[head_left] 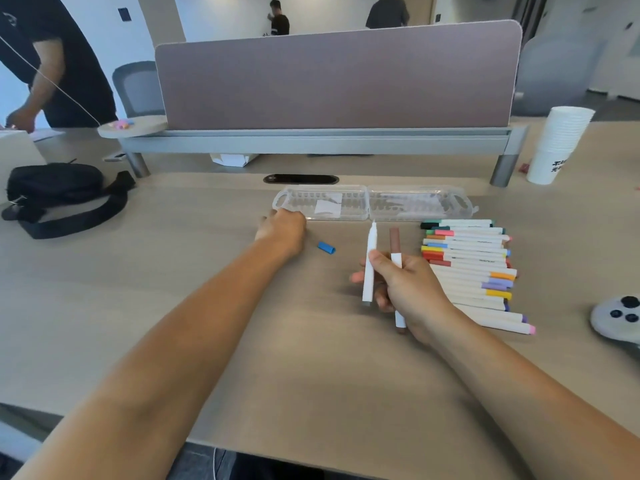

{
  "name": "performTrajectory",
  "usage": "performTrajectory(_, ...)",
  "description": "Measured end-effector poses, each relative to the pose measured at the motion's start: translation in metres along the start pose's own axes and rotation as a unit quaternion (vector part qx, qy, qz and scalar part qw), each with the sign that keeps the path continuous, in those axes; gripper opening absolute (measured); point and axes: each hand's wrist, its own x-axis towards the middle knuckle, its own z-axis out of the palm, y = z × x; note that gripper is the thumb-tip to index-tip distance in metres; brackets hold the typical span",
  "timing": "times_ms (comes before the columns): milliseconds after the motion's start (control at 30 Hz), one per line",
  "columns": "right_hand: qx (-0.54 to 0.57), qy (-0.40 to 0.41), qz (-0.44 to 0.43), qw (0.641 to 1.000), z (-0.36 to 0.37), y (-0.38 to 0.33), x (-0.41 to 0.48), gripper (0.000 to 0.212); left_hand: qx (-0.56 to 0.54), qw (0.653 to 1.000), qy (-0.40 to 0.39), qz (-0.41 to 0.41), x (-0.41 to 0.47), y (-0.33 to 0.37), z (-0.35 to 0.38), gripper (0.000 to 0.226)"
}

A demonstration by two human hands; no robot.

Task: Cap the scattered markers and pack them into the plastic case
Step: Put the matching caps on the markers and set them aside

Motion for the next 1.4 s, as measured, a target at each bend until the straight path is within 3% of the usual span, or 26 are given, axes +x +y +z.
performTrajectory(233, -0.005, 0.004, -0.007, 1.0, -0.001, -0.001, -0.001, 0.029, 0.029, 0.999, 0.012, 0.007, 0.003, 0.01, 0.004, 0.02)
performTrajectory(433, -0.009, 0.004, -0.009, 1.0, -0.001, -0.001, -0.001, 0.03, 0.012, 0.999, 0.028, -0.009, -0.006, 0.016, 0.001, 0.025)
performTrajectory(600, -0.01, 0.002, -0.007, 1.0, 0.0, -0.002, -0.003, 0.029, -0.114, 0.992, 0.051, -0.008, -0.022, 0.007, -0.008, 0.022)
performTrajectory(700, -0.013, 0.002, -0.008, 1.0, 0.0, -0.004, -0.004, 0.029, -0.329, 0.942, 0.068, 0.0, -0.039, -0.001, -0.012, 0.01)
performTrajectory(800, -0.011, 0.001, -0.005, 1.0, 0.002, -0.006, -0.007, 0.028, -0.556, 0.83, 0.006, 0.037, -0.057, -0.002, -0.017, 0.01)
performTrajectory(933, -0.035, -0.003, -0.008, 0.999, 0.003, -0.005, -0.009, 0.029, -0.698, 0.713, -0.035, 0.052, -0.065, -0.005, -0.015, 0.02)
performTrajectory(1167, -0.033, -0.033, -0.012, 0.999, 0.002, -0.001, -0.007, 0.031, -0.741, 0.662, -0.057, 0.102, -0.067, -0.008, -0.011, 0.018)
performTrajectory(1400, -0.02, -0.07, 0.0, 0.997, 0.004, -0.002, -0.01, 0.03, -0.718, 0.68, -0.083, 0.124, -0.072, -0.004, -0.013, 0.018)
